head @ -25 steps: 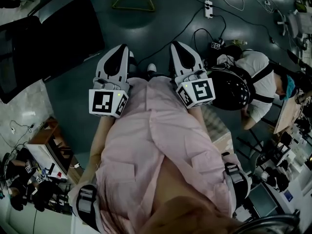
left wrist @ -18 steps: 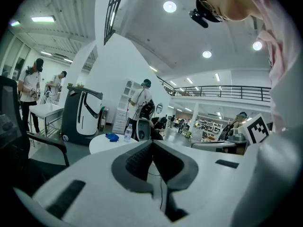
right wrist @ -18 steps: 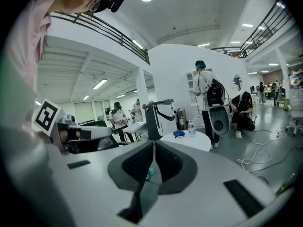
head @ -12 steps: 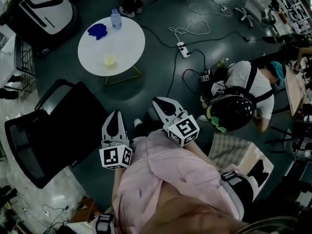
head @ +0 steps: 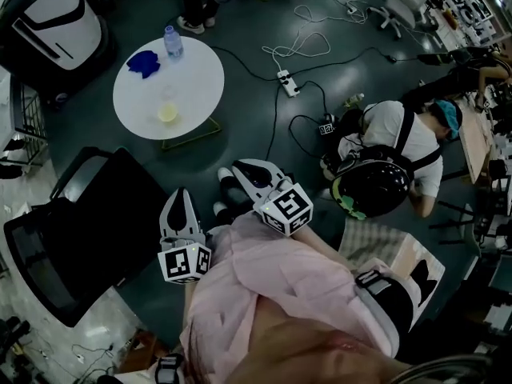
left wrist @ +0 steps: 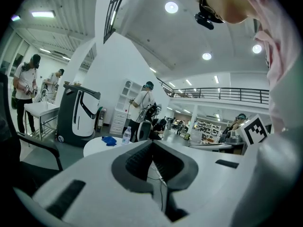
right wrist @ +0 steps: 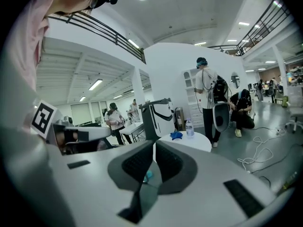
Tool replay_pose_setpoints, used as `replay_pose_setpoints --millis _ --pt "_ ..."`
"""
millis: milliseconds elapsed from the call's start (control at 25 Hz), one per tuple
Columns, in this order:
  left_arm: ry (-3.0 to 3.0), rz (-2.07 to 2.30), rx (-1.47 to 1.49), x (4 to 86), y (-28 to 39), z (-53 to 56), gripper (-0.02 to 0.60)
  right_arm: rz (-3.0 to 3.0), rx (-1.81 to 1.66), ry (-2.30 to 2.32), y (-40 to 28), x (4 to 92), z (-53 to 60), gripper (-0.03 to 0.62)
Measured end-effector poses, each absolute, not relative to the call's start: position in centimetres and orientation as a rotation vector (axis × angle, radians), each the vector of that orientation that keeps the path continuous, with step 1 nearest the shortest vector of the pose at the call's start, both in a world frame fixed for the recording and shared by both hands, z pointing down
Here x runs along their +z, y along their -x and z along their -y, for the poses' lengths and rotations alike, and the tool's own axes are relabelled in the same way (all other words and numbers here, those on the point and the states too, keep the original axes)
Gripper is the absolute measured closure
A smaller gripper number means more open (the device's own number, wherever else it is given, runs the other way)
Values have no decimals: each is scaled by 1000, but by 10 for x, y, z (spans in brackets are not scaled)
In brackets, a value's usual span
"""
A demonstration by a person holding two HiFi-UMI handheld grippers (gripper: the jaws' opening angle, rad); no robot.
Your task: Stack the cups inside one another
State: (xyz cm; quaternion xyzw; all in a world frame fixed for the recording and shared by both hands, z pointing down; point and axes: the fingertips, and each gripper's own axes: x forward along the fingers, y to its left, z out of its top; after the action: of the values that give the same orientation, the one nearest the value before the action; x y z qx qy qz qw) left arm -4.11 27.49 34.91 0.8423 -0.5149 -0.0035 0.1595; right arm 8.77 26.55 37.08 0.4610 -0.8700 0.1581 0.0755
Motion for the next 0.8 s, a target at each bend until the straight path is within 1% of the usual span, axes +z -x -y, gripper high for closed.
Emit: replay_pose_setpoints --millis 520,800 --pt "-2245 1688 -41 338 50 -206 566 2699 481 -1148 -76 360 -167 559" --pt "-2212 1779 -32 345 50 -188 566 2733 506 -1085 -79 369 -138 559"
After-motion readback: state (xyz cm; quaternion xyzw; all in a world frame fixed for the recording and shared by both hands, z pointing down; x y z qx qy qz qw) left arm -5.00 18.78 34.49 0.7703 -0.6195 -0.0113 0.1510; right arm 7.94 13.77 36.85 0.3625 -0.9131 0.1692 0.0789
